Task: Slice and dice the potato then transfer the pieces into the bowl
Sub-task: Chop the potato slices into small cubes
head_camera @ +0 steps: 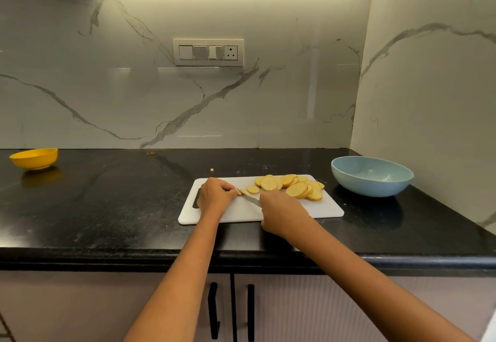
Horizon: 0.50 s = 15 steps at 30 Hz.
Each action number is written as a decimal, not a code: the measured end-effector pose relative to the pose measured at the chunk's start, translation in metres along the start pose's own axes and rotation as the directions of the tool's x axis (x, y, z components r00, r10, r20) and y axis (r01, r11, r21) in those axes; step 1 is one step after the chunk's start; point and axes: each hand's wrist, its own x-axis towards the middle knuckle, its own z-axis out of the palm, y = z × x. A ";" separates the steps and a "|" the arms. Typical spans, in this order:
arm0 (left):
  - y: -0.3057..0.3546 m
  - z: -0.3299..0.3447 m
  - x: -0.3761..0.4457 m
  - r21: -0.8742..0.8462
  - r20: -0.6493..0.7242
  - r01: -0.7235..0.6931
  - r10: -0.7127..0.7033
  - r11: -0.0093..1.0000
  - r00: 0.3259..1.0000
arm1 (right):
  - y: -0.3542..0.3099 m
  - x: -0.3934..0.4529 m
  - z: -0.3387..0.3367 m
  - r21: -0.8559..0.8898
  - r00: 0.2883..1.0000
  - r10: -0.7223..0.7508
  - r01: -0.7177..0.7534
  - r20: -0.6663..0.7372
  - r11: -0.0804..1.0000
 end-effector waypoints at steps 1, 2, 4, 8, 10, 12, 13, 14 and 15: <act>0.000 0.000 0.000 -0.005 0.000 -0.002 0.002 1.000 1.000 | 0.004 -0.001 -0.002 -0.001 1.000 0.004 -0.004 0.006 1.000; -0.001 0.000 0.000 -0.010 0.001 -0.008 0.008 1.000 1.000 | 0.008 0.000 -0.003 0.005 1.000 0.008 -0.008 0.008 1.000; -0.002 0.000 0.001 -0.021 0.003 -0.018 0.018 1.000 1.000 | 0.015 0.004 -0.005 0.051 0.999 0.024 -0.022 -0.032 0.998; -0.001 0.000 0.001 -0.014 -0.019 -0.018 0.018 1.000 1.000 | 0.026 0.018 -0.008 0.191 0.984 0.066 -0.033 -0.168 0.981; -0.002 0.002 0.002 0.000 -0.025 -0.013 0.013 1.000 1.000 | 0.029 0.029 -0.007 0.241 0.975 0.075 -0.023 -0.211 0.970; -0.003 0.002 0.004 0.018 -0.012 -0.020 0.020 1.000 1.000 | 0.031 0.043 -0.003 0.293 0.954 0.093 -0.006 -0.284 0.956; -0.002 0.002 0.005 0.030 0.014 -0.034 0.034 0.999 0.999 | 0.033 0.049 0.000 0.323 0.937 0.113 0.000 -0.329 0.946; -0.002 0.003 0.006 0.043 0.060 -0.054 0.052 0.998 0.997 | 0.036 0.055 0.005 0.350 0.917 0.137 0.003 -0.374 0.937; 0.000 0.003 0.005 0.060 0.117 -0.077 0.069 0.995 0.991 | 0.039 0.061 0.009 0.370 0.899 0.160 0.002 -0.407 0.929</act>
